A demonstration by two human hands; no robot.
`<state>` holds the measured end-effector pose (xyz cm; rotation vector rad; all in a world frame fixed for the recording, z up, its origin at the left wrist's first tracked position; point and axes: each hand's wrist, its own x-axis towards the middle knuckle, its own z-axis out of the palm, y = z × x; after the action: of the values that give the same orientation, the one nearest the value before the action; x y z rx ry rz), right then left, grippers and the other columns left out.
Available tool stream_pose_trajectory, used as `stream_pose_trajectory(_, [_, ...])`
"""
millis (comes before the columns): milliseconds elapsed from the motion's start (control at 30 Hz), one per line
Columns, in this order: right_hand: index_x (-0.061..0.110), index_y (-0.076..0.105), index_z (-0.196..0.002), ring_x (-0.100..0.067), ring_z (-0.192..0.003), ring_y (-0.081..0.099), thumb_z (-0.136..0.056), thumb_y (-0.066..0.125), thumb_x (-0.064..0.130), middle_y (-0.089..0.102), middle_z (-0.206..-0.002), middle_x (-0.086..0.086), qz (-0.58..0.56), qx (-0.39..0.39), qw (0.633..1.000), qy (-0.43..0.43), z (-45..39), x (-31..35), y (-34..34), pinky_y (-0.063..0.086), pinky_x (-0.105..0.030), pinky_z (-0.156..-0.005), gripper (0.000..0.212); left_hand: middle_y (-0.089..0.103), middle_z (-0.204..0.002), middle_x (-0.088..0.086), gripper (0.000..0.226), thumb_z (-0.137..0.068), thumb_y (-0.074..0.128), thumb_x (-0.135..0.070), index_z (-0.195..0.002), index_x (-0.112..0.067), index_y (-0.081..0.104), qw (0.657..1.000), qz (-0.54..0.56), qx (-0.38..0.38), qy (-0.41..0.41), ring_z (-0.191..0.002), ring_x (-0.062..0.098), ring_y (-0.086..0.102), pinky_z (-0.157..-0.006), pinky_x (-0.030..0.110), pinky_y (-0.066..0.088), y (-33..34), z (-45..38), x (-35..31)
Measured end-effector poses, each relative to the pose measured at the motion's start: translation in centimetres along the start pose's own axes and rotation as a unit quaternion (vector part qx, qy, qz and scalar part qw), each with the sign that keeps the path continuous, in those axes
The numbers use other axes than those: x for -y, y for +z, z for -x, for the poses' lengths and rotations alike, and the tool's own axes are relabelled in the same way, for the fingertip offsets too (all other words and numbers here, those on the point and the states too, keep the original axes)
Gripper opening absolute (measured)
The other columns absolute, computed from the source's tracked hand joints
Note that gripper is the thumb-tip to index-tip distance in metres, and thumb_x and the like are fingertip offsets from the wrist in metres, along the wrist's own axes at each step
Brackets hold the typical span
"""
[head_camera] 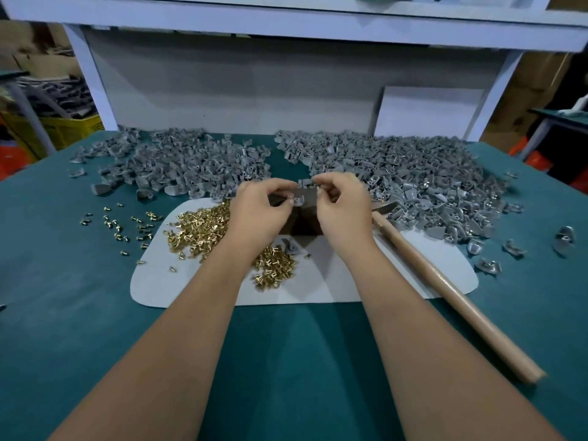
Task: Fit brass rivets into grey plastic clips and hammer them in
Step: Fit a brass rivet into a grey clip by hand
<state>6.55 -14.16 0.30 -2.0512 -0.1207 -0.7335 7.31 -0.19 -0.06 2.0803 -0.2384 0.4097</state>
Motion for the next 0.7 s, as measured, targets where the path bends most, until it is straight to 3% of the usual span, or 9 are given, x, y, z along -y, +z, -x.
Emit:
stream_pose_trajectory(133, [0.024, 0.063, -0.116, -0.015, -0.087, 0.058, -0.081, 0.059, -0.007, 0.061, -0.087, 0.005, -0.017, 0.006, 1.000, -0.020, 0.3, 0.2, 0.3, 0.052, -0.035, -0.082, 0.046, 0.066, -0.103, -0.017, 0.024, -0.088, 0.066, -0.023, -0.108, -0.034, 0.072, 0.997, -0.045, -0.052, 0.023, -0.125, 0.017, 0.043, -0.109, 0.044, 0.031, 0.0, 0.4, -0.3])
stream_pose_trajectory(233, [0.028, 0.060, -0.122, -0.015, -0.089, 0.058, -0.081, 0.061, -0.005, 0.059, -0.085, 0.011, -0.017, 0.008, 0.999, -0.038, 0.5, 0.5, 0.5, 0.052, -0.037, -0.083, 0.053, 0.055, -0.096, -0.029, 0.008, -0.091, 0.064, -0.036, -0.092, -0.039, 0.071, 0.996, -0.053, -0.070, 0.023, -0.125, 0.013, 0.032, -0.102, 0.035, 0.020, 0.1, 0.6, -0.6])
stream_pose_trajectory(367, [0.030, 0.060, -0.121, -0.013, -0.088, 0.057, -0.080, 0.059, -0.003, 0.061, -0.084, 0.012, -0.019, 0.026, 0.998, -0.054, 1.0, 0.9, 1.0, 0.052, -0.037, -0.082, 0.053, 0.061, -0.115, -0.019, 0.008, -0.093, 0.061, -0.037, -0.089, -0.035, 0.068, 0.996, -0.080, -0.043, 0.012, -0.130, 0.015, 0.027, -0.094, 0.030, 0.012, 0.4, 0.4, -0.2])
stream_pose_trajectory(467, [0.032, 0.060, -0.120, -0.010, -0.087, 0.058, -0.080, 0.060, -0.002, 0.062, -0.086, 0.012, -0.032, 0.029, 0.998, -0.045, 1.0, 1.0, 1.1, 0.052, -0.033, -0.082, 0.052, 0.058, -0.113, -0.022, 0.011, -0.094, 0.060, -0.035, -0.092, -0.031, 0.070, 0.995, -0.085, -0.044, 0.010, -0.131, 0.015, 0.026, -0.093, 0.028, 0.010, 0.5, 0.3, 0.0])
stream_pose_trajectory(567, [0.027, 0.062, -0.118, -0.007, -0.087, 0.060, -0.083, 0.063, 0.002, 0.065, -0.091, 0.008, -0.057, 0.029, 0.998, -0.008, 1.0, 1.0, 1.2, 0.053, -0.030, -0.083, 0.043, 0.058, -0.113, -0.023, 0.012, -0.095, 0.059, -0.034, -0.086, -0.033, 0.066, 0.997, -0.066, -0.050, 0.002, -0.131, 0.014, 0.026, -0.099, 0.029, 0.012, 0.5, 0.1, -0.1])
stream_pose_trajectory(700, [0.017, 0.071, -0.092, -0.013, -0.088, 0.060, -0.084, 0.065, 0.009, 0.063, -0.087, 0.010, -0.027, 0.006, 0.999, -0.031, 1.0, 1.0, 1.2, 0.051, -0.038, -0.083, 0.013, 0.056, -0.108, -0.026, 0.015, -0.095, 0.057, -0.032, -0.082, -0.033, 0.064, 0.997, -0.041, -0.058, 0.006, -0.131, 0.010, 0.025, -0.106, 0.035, 0.013, 0.5, 0.1, -0.3])
